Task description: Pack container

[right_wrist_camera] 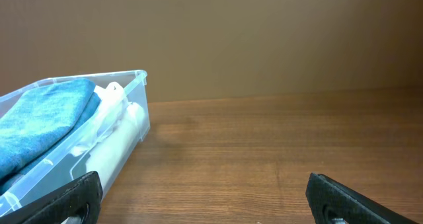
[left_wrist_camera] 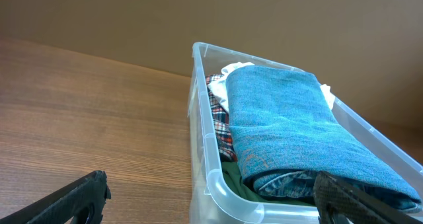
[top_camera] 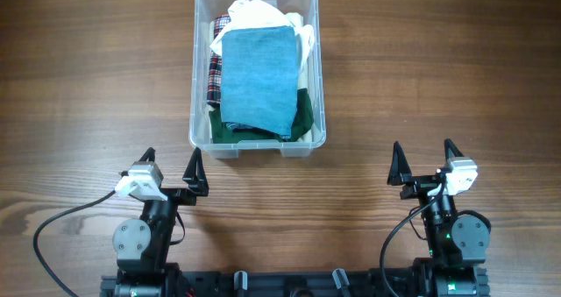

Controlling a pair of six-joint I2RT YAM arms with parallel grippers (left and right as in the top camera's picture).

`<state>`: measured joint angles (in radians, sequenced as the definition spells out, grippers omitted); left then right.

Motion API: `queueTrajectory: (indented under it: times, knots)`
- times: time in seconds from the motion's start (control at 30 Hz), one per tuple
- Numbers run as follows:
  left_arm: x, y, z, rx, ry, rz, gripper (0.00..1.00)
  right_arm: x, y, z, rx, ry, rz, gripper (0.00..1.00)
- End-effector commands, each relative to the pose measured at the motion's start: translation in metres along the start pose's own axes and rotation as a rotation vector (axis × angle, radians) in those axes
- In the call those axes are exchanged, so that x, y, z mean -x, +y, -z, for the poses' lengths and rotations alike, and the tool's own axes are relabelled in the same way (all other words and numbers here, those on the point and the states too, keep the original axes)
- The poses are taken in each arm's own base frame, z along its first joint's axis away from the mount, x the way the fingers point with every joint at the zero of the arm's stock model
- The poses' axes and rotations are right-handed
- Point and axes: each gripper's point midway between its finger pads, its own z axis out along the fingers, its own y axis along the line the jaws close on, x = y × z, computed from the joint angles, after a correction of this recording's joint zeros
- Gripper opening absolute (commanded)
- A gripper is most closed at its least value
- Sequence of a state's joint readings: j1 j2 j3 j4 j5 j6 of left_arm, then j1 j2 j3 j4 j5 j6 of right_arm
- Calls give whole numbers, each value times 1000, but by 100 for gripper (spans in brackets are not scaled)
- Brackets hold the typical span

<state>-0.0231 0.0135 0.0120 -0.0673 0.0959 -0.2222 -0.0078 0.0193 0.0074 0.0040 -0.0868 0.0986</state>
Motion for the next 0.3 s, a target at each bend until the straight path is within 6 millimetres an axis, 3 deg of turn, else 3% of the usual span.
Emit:
queueTrajectory:
  times: [0.0,0.27]
  knots:
    - [-1,1,0,2,-4,-5,100,1,2,0,13,-8,18,100]
    - [-1,1,0,2,-4,-5,100,1,2,0,13,-8,18,100]
